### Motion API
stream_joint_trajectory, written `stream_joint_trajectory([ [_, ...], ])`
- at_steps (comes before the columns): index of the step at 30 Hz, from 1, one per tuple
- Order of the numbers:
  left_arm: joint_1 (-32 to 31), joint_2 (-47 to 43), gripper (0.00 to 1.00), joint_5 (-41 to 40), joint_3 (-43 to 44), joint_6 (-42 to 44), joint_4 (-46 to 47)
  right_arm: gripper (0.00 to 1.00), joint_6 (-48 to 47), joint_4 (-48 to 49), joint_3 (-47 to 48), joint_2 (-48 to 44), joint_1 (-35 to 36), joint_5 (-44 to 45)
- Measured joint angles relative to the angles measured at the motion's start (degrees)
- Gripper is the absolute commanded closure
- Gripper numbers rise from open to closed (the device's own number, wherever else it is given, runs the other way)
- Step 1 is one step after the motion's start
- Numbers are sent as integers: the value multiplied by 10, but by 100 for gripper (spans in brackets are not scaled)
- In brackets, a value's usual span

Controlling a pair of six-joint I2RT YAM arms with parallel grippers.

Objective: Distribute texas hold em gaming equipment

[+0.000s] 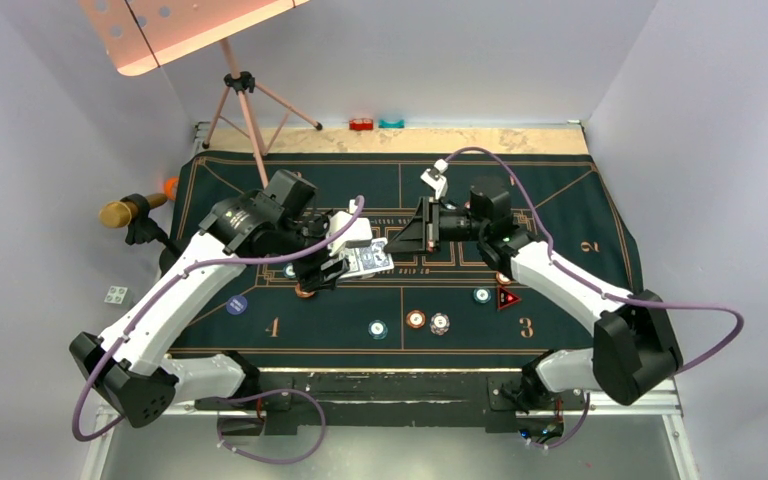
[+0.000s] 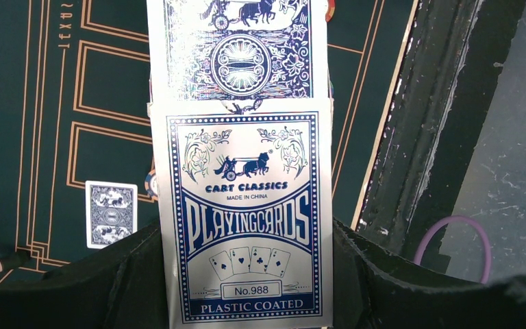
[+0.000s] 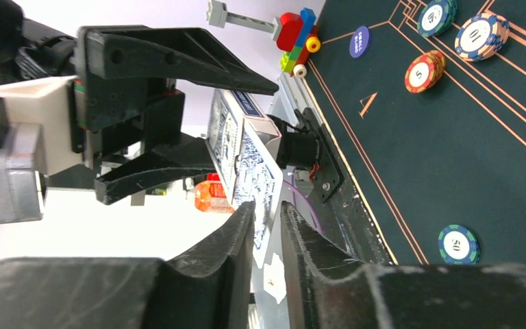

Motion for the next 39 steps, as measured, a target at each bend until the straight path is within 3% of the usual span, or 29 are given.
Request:
stream_joint_trajectory([
  [7, 0, -2, 100, -2, 0, 0, 0, 100, 49, 37, -11, -17, -22, -17],
  [18, 0, -5, 100, -3, -3, 0, 2, 100, 76, 50, -19, -17, -43, -30],
  [29, 0, -6, 100, -5, -7, 0, 2, 100, 101, 58, -23, -19, -119, -49],
  [39, 0, -6, 100, -6, -7, 0, 3, 100, 130, 87, -54, -19, -121, -58],
])
